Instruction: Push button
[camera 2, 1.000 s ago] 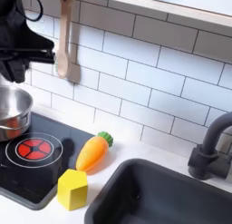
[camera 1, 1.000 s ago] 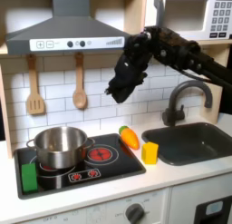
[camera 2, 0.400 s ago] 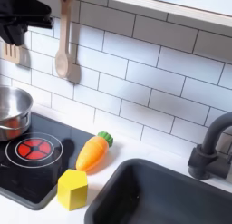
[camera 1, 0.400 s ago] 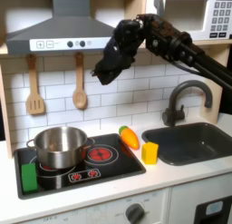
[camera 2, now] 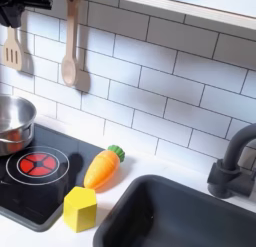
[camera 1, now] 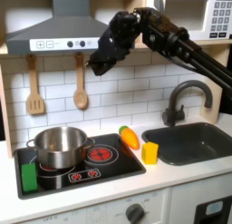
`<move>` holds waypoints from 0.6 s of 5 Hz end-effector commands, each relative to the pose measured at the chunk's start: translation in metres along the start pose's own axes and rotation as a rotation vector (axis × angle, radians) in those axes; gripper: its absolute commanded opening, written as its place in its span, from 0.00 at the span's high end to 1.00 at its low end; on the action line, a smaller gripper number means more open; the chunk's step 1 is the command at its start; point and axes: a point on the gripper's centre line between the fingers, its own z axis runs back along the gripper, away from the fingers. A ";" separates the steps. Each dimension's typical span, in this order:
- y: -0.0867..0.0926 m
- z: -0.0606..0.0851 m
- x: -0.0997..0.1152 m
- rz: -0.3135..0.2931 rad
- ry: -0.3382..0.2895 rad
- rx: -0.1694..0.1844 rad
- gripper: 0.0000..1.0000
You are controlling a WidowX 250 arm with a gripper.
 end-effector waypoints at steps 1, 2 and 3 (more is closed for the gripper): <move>-0.001 0.005 0.018 0.003 -0.077 0.000 1.00; 0.001 0.011 0.028 0.004 -0.111 -0.003 1.00; 0.000 0.011 0.036 0.001 -0.131 0.002 1.00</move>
